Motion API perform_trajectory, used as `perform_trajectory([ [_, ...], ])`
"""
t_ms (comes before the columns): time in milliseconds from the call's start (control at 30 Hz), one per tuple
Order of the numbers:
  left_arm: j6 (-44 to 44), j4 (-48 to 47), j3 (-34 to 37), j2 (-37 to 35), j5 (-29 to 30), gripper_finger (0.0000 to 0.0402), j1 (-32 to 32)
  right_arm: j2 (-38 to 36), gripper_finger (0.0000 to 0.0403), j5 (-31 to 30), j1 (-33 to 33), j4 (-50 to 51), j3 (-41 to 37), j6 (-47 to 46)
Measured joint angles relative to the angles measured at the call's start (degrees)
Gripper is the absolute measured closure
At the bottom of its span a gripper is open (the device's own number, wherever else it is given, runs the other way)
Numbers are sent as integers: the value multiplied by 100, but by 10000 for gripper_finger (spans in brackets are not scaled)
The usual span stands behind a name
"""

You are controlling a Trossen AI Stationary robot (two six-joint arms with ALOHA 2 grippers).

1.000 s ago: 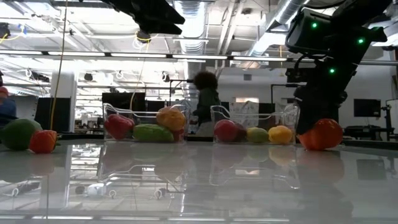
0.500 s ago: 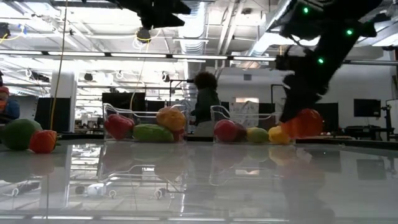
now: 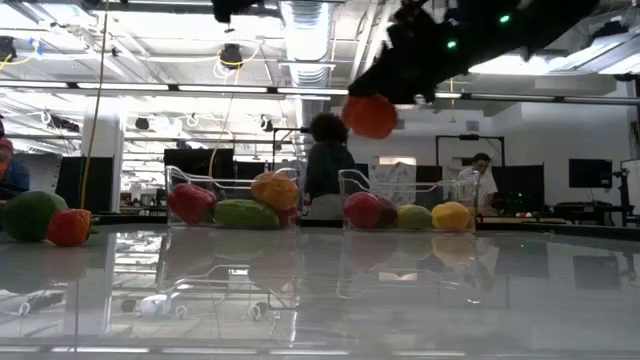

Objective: Sort produce into baskets
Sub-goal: Put the squash in the container

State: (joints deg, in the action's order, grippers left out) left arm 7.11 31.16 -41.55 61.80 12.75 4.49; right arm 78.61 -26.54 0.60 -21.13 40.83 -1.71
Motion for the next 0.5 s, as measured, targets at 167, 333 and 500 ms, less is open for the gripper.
perform_trajectory([
  [167, -336, -741, -78, -658, -58, 45, 0, 798, 76, 898, 579, -227, 717, 214],
  [333, -689, -1919, -80, -894, -146, 45, -21, 1792, 76, 1337, 1138, 132, 1912, 489],
  [500, -747, -2962, -77, -914, -156, 45, -74, 2702, 75, 1978, 1628, 582, 3308, 543],
])
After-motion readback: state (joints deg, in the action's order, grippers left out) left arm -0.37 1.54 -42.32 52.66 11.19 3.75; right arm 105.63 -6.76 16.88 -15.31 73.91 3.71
